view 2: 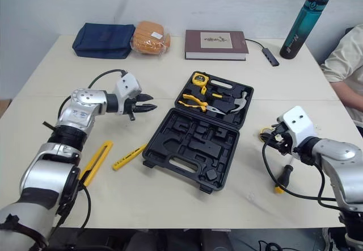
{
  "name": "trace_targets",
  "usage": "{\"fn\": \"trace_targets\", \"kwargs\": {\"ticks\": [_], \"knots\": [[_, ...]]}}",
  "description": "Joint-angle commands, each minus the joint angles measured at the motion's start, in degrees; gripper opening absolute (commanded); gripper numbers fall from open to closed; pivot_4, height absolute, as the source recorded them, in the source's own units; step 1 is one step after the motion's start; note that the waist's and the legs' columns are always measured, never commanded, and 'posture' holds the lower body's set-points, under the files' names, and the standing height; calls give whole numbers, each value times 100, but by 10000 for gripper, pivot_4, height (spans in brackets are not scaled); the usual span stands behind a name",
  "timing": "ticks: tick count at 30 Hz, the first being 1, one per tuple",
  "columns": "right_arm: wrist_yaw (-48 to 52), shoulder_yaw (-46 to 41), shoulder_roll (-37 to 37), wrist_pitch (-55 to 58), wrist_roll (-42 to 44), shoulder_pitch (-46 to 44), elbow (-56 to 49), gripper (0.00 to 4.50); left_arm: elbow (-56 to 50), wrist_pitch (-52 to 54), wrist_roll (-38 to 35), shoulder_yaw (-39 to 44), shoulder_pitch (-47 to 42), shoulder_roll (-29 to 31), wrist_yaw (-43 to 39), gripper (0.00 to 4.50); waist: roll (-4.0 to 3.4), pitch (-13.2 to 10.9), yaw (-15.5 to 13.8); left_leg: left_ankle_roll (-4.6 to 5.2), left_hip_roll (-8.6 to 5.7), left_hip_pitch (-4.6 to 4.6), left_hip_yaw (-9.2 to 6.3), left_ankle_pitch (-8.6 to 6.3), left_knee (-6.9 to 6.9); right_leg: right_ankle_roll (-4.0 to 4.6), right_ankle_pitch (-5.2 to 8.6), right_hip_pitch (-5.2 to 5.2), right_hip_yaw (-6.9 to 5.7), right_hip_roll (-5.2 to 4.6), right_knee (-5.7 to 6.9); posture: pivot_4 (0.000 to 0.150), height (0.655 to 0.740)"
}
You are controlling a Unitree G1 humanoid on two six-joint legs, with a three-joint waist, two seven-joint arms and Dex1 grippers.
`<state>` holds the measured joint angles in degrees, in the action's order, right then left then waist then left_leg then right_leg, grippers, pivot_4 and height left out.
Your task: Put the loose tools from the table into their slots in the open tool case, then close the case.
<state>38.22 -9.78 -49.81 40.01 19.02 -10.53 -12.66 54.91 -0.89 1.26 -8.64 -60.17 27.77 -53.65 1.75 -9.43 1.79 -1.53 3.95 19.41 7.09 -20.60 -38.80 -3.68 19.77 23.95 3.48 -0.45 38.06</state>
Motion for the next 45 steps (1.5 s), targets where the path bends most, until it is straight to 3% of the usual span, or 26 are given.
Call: {"fn": "trace_targets", "kwargs": {"ticks": [1, 5, 10, 25, 37, 45], "knots": [[-6, 147, 80, -151, -136, -197, 64, 695, 456, -314, 165, -19, -311, -191, 114, 0, 0, 0, -1, 0, 0, 0, 0, 0, -1, 0, 0, 1, 1, 0, 2, 1500, 7400], [-18, 415, 215, -221, -259, -467, 310, 251, 995, -496, 297, -7, -578, -471, 299, 0, 0, 0, -2, 0, -1, 14, 0, 0, -9, -1, 0, 12, 1, -2, 9, 1500, 7400], [-9, 684, 407, -289, -389, -775, 574, 251, 1407, -612, 446, 7, -800, -718, 555, 0, 0, 0, 1, 0, -3, 84, 2, 0, -40, -1, -1, 98, 1, -5, 61, 1500, 7400], [41, 1089, 808, -408, -651, -1290, 908, 251, 1780, -616, 684, 35, -987, -993, 880, 0, 0, 0, 2, 0, -6, 92, 43, 1, -40, -1, -1, 141, -4, -4, 94, 1500, 7400], [803, 1388, 671, -584, -664, -1444, 828, 251, 1453, -1159, 984, -361, -534, -1132, -40, 0, -1, 1, 27, 0, -4, 89, 52, 1, -41, -1, 0, 146, -5, 0, 103, 1500, 7400], [1501, 1532, 472, -954, -780, -1407, 878, 251, 349, -1028, 793, -471, 186, -997, -1011, 0, -9, 6, 39, 0, -4, 86, 54, 1, -41, 0, 0, 146, -5, -2, 104, 1500, 7400]]}}
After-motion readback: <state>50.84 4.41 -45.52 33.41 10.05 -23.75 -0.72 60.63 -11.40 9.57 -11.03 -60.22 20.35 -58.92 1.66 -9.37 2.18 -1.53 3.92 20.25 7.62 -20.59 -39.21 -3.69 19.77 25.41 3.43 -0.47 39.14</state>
